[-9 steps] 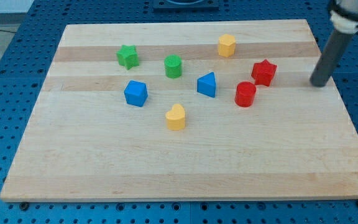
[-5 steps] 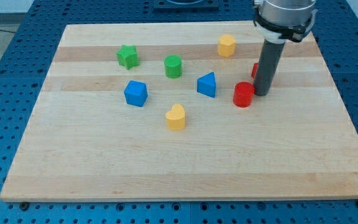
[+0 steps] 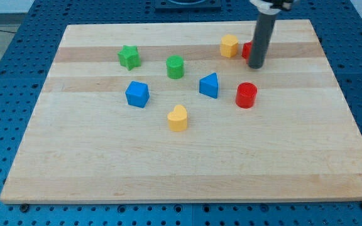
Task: Push the red star to the top right side of the board
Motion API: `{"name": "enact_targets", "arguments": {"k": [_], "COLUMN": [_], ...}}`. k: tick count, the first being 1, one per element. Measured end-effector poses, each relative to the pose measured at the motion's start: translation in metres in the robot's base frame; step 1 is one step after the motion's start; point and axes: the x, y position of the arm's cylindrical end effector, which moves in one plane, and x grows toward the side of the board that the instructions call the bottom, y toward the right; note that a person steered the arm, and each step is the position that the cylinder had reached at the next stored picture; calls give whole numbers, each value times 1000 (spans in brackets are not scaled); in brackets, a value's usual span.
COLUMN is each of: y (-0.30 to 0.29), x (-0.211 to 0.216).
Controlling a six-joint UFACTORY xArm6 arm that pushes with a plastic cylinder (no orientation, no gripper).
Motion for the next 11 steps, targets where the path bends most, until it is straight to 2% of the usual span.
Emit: {"name": "enact_targets", "arguments": {"k": [5,6,8,11], "y": [15,37,40,45], "x": [-60,-67,-45,-74]}}
